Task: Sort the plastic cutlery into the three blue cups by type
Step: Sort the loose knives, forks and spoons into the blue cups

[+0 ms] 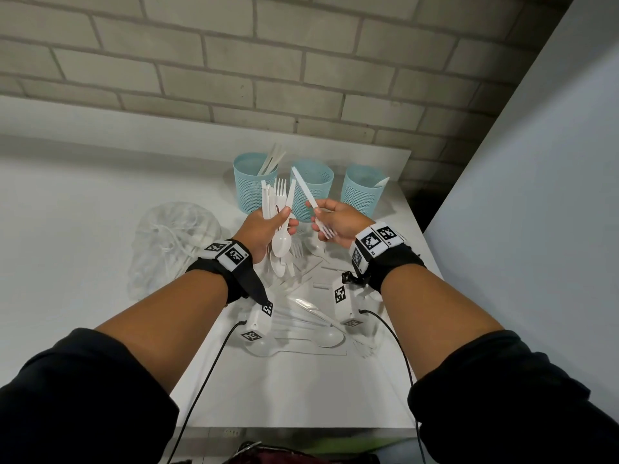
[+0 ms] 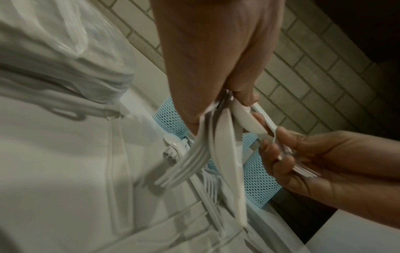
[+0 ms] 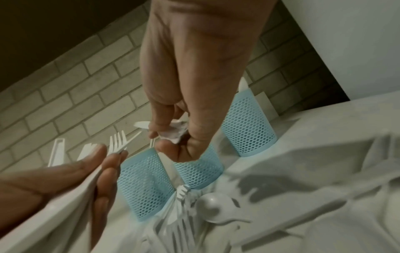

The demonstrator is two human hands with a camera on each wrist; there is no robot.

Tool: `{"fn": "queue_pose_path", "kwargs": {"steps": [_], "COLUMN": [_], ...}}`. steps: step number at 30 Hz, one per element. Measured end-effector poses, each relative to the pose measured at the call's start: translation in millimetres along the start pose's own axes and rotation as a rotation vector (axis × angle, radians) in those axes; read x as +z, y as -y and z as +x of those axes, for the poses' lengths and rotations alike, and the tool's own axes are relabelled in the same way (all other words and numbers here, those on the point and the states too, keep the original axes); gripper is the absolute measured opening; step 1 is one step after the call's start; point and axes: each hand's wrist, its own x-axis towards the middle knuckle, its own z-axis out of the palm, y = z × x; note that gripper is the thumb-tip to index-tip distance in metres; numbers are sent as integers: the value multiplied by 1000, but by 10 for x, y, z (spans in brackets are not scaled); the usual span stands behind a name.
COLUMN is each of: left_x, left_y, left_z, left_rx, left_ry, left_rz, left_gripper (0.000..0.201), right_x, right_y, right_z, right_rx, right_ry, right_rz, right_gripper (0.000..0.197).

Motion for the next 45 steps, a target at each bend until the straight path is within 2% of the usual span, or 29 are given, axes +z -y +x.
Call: {"fn": "queue_pose_path", "kwargs": {"steps": [3,6,8,11,14,18,20,23,25,28,32,36,38,40,45], "left_x": [-10,-36,-61,-82,-80,-70,-67,-67,-67,-55,-22,11,32,51,50], "left_y": [11,25,41,60,73,89,90,82,67,36,-7,-31,-35,-34,-25], "left_z": [17,33,49,66,71,70,65,67,58,20,-30,-61,-75,-84,-84], "left_rx": [-3,-5,-16,-16,-9,-10,-10,-28,-45,-70,-97,-123,-126,-121,-133], "left_ry": [-16,-27,-33,-34,-21,6,28,96,140,196,246,291,299,305,308], "left_rz": [2,-16,-19,-24,-15,-7,-16,-18,-22,-30,-30,-6,2,12,38], "left_gripper": [25,26,28,32,32,30,29,22,16,19,19,20,20,21,18], "right_x": [-61,-145,-196,-260,-303,-335,-311,-251,-199,-132,-58,-33,-28,-36,-110], "right_y": [-25,-47,-59,-77,-72,-28,14,86,118,113,69,40,35,36,50], "right_z": [22,22,39,85,110,148,153,146,147,160,149,162,151,141,190], "right_rx": [-23,-94,-143,-159,-158,-187,-182,-114,-90,-109,-30,61,74,54,-51], "right_ry": [-64,-116,-191,-304,-326,-282,-283,-262,-243,-214,-80,7,62,44,-156], "right_rz": [56,66,179,434,650,824,845,836,705,420,237,99,95,137,304], "right_gripper": [35,38,40,27,7,2,11,27,24,7,9,28,18,7,5]}}
